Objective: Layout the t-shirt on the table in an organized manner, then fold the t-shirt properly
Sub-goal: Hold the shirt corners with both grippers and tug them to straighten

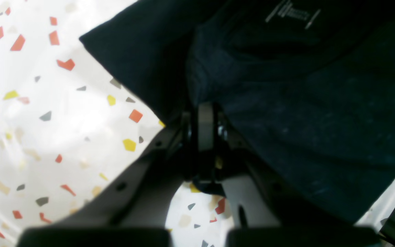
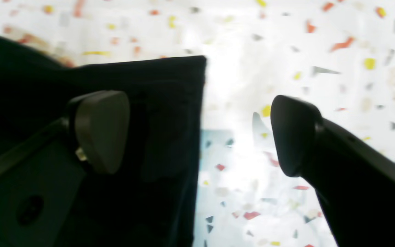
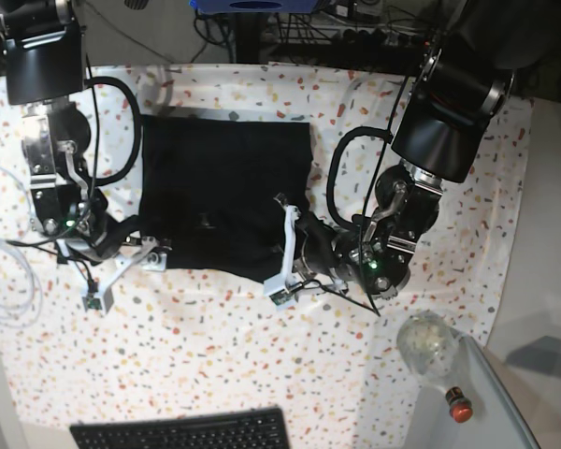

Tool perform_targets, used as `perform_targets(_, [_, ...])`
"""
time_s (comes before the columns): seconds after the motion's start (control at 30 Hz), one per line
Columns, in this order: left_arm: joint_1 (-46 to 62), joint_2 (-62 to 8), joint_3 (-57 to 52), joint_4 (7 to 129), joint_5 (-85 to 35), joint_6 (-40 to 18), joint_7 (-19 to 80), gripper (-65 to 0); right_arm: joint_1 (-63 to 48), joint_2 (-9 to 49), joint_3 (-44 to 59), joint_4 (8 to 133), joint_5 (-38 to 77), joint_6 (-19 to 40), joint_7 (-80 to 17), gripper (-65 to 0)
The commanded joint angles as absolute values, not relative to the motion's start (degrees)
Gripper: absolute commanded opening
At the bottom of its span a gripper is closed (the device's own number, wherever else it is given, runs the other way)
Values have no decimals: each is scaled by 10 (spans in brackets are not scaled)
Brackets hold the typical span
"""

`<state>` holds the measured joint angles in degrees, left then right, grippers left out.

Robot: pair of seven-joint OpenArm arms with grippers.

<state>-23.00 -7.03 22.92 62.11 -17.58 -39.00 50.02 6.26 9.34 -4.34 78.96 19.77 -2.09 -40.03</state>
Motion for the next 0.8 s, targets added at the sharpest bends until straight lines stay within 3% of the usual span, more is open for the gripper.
perform_targets(0.0, [-246, -70, 226, 631, -182, -390, 493, -650, 76, 96, -42, 796, 201, -19, -388, -75])
perform_targets(0.13, [-247, -70, 226, 631, -182, -390, 493, -650, 74, 95, -42, 794, 201, -19, -388, -251])
perform_targets(0.23, [-247, -71, 226, 631, -182, -390, 493, -650, 74, 88, -42, 793, 201, -19, -390, -323])
perform_targets(0.53, [-247, -69, 226, 631, -182, -390, 493, -650, 73, 82, -42, 769, 201, -19, -391, -288])
perform_targets(0.7, [-247, -69, 226, 631, -182, -390, 493, -650, 73, 82, -42, 769, 201, -19, -392, -297])
perform_targets(0.77, [-247, -69, 226, 631, -182, -390, 493, -650, 73, 82, -42, 769, 203, -19, -392, -344])
